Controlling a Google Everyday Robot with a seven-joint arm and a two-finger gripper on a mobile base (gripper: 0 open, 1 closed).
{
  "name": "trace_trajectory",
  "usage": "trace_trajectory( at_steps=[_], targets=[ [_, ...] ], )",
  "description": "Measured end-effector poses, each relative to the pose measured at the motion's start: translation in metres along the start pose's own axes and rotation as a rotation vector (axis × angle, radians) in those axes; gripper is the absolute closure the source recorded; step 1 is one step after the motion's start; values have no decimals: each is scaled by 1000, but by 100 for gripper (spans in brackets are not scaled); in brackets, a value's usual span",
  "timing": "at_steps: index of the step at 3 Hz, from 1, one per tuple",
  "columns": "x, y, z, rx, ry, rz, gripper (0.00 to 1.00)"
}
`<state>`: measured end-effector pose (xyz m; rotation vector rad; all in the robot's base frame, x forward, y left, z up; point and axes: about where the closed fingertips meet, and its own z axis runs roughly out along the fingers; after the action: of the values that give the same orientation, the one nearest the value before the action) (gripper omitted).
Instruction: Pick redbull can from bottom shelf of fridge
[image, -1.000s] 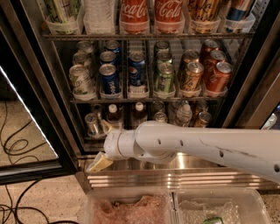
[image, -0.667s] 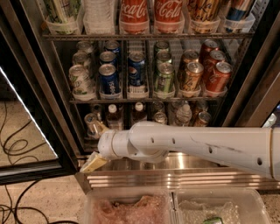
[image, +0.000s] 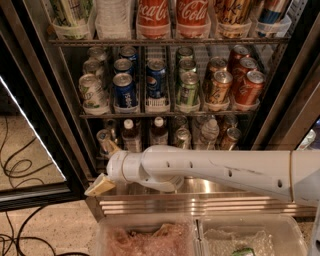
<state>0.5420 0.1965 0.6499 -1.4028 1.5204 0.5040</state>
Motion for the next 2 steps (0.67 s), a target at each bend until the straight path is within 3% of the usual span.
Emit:
trace_trajectory(
  at_steps=[2],
  targets=[
    [4, -5, 0, 8, 2, 7, 0]
  ],
)
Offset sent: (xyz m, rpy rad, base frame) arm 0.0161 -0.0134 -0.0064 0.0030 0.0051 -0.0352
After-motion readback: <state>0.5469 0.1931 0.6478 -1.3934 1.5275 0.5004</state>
